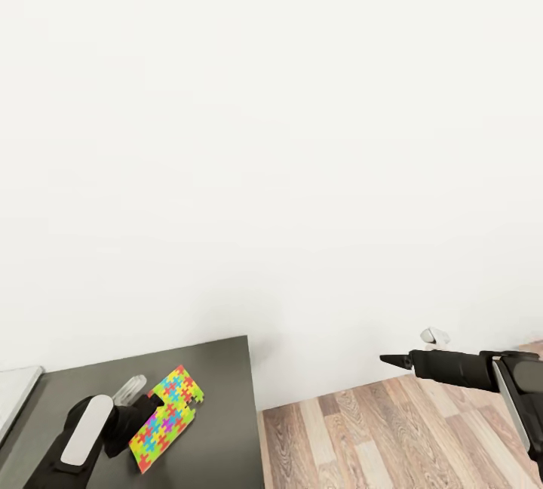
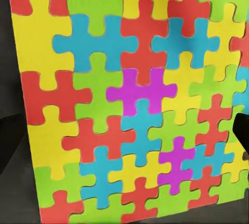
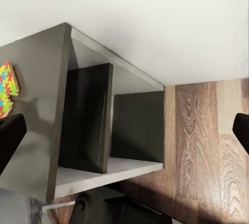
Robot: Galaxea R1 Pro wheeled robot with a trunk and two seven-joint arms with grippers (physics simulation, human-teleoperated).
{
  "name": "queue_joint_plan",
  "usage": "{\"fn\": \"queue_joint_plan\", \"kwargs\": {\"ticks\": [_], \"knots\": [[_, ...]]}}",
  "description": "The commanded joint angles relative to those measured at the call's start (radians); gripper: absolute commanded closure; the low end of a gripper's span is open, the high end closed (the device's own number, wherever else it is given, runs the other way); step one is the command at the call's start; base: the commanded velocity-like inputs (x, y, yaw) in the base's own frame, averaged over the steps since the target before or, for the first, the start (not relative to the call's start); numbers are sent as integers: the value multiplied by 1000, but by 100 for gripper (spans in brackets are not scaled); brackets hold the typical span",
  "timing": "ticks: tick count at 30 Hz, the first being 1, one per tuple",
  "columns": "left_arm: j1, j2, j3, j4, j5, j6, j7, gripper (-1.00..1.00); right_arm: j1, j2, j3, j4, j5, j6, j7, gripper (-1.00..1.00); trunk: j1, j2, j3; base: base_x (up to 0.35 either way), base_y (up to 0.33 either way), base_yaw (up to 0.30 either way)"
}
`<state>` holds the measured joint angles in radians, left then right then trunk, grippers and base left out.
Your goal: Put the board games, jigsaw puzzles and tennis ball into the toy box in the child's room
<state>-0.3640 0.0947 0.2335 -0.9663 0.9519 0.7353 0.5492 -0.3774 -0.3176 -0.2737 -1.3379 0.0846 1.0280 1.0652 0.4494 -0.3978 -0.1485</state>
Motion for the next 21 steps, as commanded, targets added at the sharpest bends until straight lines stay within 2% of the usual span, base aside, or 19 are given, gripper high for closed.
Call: {"fn": "queue_joint_plan", "kwargs": {"ticks": [1, 13, 21], "knots": [[-1, 0, 1, -2, 11, 2, 9, -100, -2, 0, -1, 0, 9, 6, 9, -100, 1, -2, -2, 0, 0, -265], [-1, -2, 0, -2, 10, 1, 9, -100, -2, 1, -1, -1, 9, 6, 9, -100, 1, -2, -2, 0, 0, -264], [-1, -2, 0, -2, 10, 1, 9, -100, -2, 2, -1, -1, 9, 6, 7, -100, 1, -2, -2, 0, 0, -95]]}}
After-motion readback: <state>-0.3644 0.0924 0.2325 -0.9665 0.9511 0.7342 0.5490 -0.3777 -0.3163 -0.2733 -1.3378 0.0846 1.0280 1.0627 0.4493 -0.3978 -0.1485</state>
